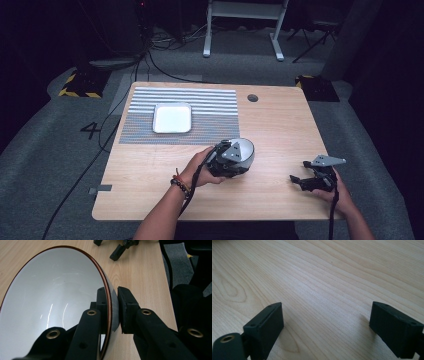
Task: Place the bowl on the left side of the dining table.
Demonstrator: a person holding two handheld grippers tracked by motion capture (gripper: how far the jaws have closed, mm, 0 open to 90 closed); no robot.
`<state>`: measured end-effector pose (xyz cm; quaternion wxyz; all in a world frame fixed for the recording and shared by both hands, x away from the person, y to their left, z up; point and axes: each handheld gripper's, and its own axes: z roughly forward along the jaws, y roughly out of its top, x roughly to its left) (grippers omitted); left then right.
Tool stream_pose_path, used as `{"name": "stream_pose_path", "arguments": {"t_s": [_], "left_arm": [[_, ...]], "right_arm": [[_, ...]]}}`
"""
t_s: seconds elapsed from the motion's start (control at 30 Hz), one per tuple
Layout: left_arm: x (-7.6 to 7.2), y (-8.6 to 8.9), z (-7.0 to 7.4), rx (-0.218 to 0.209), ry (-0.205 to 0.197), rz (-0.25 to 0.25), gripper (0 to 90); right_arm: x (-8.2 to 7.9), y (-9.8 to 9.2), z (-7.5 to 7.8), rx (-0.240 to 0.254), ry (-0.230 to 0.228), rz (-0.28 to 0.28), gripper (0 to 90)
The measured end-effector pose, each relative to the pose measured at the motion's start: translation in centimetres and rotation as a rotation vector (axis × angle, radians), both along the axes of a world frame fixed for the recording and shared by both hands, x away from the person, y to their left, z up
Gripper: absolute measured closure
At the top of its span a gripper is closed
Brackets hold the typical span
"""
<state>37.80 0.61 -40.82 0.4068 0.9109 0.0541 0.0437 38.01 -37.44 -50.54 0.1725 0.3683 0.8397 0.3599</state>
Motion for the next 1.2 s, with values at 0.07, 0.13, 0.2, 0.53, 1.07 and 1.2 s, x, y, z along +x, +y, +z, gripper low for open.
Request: {"name": "stream_pose_path", "arguments": {"t_s": [0.07, 0.13, 0.2, 0.53, 1.07, 1.2], "left_arm": [[0.0, 0.1, 0.1, 0.001, 0.003, 0.002, 80.1], [0.0, 0.1, 0.3, 0.0, -0.005, -0.002, 80.2], [0.0, 0.2, 0.5, -0.005, -0.005, 0.004, 80.2], [-0.3, 0.4, 1.2, -0.016, -0.024, 0.002, 80.2], [-0.6, 2.5, 2.7, -0.074, -0.047, 0.052, 80.3], [-0.6, 3.0, 3.1, -0.087, -0.06, 0.065, 80.3]], "right_arm": [[0.0, 0.0, 0.0, 0.0, 0.0, 0.0, 12.1], [0.0, 0.0, 0.0, 0.0, 0.0, 0.0, 12.1], [0.0, 0.0, 0.0, 0.001, 0.001, 0.0, 12.1], [0.0, 0.0, 0.0, 0.0, 0.0, 0.0, 12.1], [0.0, 0.0, 0.0, 0.0, 0.0, 0.0, 12.1], [0.0, 0.0, 0.0, 0.0, 0.001, 0.0, 12.1]]}}
